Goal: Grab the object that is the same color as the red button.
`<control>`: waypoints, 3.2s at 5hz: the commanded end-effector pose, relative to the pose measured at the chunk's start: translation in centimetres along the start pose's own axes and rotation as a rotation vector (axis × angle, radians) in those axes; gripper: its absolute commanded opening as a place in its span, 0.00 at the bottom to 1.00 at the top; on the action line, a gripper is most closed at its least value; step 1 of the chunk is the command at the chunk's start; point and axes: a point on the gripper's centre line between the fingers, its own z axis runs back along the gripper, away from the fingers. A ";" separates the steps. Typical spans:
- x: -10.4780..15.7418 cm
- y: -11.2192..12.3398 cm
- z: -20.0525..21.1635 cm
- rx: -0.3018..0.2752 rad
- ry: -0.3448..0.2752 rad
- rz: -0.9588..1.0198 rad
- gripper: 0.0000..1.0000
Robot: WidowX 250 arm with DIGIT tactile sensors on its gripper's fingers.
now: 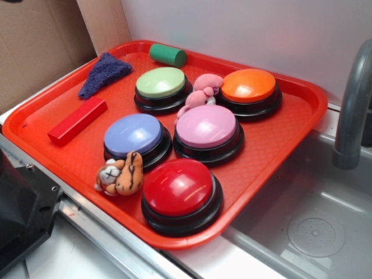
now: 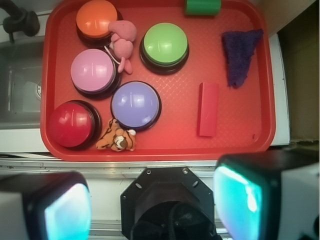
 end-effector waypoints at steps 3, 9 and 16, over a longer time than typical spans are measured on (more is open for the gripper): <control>1.7 4.1 -4.5 -0.010 -0.020 0.055 1.00; 3.5 11.6 -19.7 0.118 0.009 0.293 1.00; 5.4 9.0 -15.8 0.134 -0.035 0.238 0.00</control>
